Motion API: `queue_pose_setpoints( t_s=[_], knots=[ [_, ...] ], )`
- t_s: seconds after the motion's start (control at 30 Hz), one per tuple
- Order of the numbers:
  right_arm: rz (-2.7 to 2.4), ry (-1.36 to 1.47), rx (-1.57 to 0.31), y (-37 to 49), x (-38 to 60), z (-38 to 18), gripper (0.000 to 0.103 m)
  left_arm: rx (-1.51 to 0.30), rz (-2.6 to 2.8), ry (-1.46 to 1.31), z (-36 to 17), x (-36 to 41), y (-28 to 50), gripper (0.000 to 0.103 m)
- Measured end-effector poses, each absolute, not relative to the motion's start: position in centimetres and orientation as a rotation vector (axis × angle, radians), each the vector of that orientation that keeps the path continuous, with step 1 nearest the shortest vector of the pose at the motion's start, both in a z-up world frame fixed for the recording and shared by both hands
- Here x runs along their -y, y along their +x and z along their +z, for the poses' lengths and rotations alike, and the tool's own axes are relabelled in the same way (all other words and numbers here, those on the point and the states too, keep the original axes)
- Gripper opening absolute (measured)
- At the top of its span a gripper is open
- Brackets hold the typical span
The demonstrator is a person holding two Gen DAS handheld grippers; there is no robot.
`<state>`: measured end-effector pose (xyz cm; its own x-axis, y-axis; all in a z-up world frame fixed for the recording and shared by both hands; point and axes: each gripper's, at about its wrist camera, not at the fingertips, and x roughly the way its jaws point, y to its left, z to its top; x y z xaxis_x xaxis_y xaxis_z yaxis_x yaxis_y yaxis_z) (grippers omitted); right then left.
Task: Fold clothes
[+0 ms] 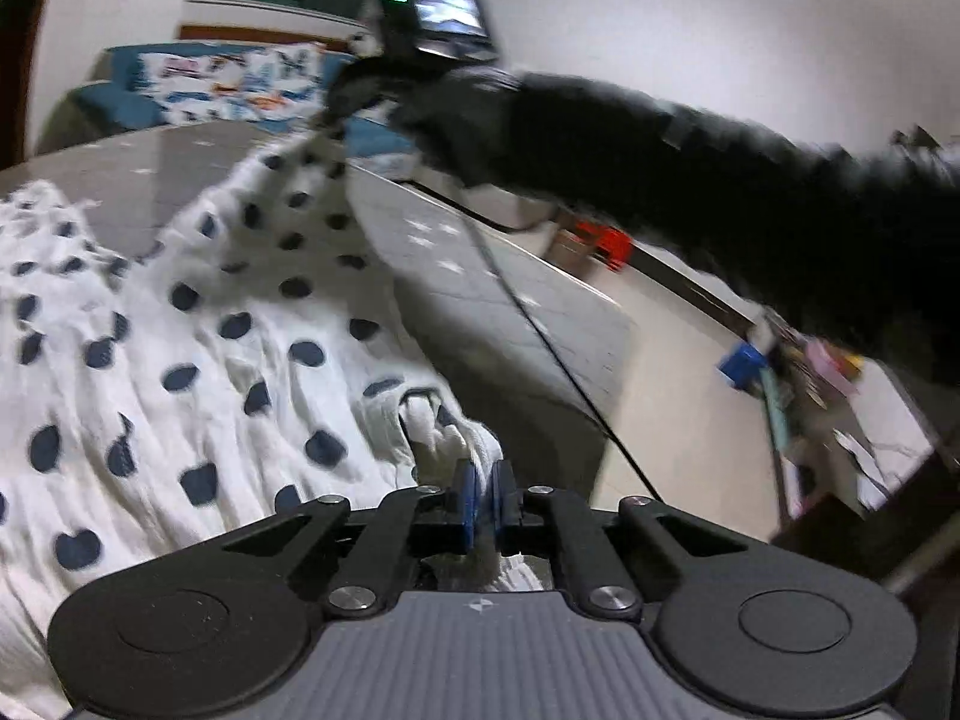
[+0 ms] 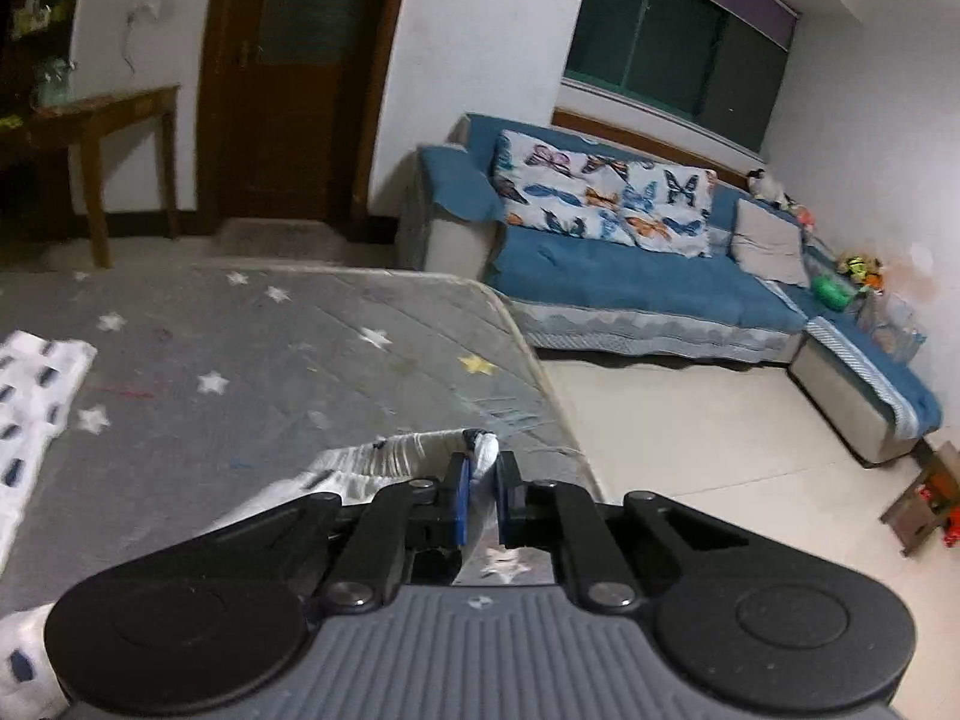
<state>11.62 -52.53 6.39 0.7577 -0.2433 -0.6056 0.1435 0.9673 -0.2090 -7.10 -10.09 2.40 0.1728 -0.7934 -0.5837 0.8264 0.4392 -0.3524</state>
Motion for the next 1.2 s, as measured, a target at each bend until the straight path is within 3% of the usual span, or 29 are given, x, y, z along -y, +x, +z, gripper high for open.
queue_pose_setpoints(
  t_s=[0.2, 0.37, 0.57, 0.87, 1.2],
  knots=[
    [-0.235, -0.166, -0.732, 11.5, 53.3, 4.2, 0.024, -0.821, -1.186, 0.050, 1.9, 10.9, -6.9, 0.008],
    [-0.180, -0.136, -0.729, 9.9, 52.9, 4.8, 0.033, -0.741, -1.207, 0.037, 4.0, 9.6, -6.6, 0.014],
    [-0.035, -0.076, -0.781, 9.3, 50.7, 4.0, 0.035, -0.671, -1.017, -0.015, 5.9, 7.0, -4.2, 0.018],
    [-0.008, -0.043, -0.822, 11.4, 49.2, 1.6, 0.036, -0.778, -0.595, -0.094, 3.1, 2.1, 2.3, 0.018],
    [-0.047, -0.043, -0.786, 14.7, 49.8, 1.2, 0.040, -0.814, -0.466, -0.101, 0.9, -0.2, 3.6, 0.015]
  ],
)
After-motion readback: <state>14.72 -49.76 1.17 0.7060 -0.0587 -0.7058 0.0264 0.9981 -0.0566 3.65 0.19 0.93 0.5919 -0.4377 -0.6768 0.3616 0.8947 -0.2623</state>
